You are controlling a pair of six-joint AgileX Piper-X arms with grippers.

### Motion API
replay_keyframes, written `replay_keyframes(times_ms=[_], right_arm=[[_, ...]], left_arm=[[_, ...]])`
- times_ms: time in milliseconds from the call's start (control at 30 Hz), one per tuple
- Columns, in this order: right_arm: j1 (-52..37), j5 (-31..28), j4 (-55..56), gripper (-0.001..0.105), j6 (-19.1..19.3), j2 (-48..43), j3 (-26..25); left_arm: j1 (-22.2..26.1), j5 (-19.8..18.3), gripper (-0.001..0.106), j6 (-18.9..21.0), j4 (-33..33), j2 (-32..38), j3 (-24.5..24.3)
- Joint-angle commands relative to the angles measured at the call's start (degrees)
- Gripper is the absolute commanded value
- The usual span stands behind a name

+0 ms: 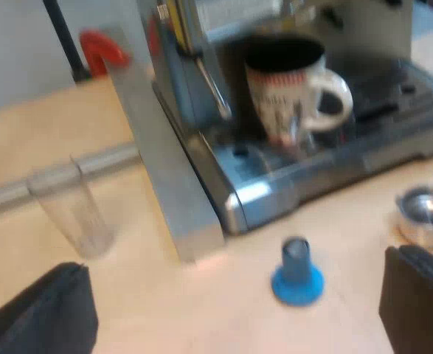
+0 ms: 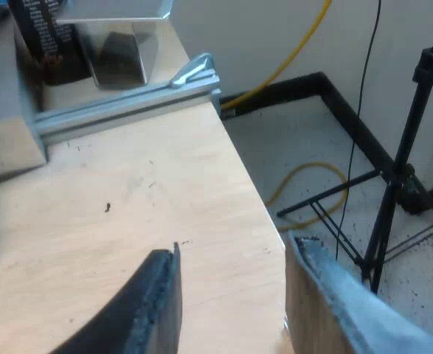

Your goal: Place mug into machine

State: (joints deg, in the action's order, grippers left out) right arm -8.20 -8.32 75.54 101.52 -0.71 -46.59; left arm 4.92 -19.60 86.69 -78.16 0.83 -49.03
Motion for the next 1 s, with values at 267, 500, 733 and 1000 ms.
replay_keyframes(times_ms=[267,500,733,1000], right_arm=[[-0.22,10.87,-15.55,0.038,0.68,-2.42,3.3],[-0.22,11.26,-24.39,0.038,0.68,-2.37,8.37],[-0.22,11.26,-23.88,0.038,1.14,-2.28,14.86],[-0.22,16.22,-23.67,0.038,5.87,-2.28,19.95]], left_arm=[[-1.31,6.9,0.08,8.17,17.31,7.83,7.29],[-3.38,11.37,0.08,8.82,28.31,7.57,13.69],[-5.43,12.34,0.08,8.29,28.38,7.57,17.67],[-6.06,12.58,0.08,7.79,24.84,7.57,19.54]])
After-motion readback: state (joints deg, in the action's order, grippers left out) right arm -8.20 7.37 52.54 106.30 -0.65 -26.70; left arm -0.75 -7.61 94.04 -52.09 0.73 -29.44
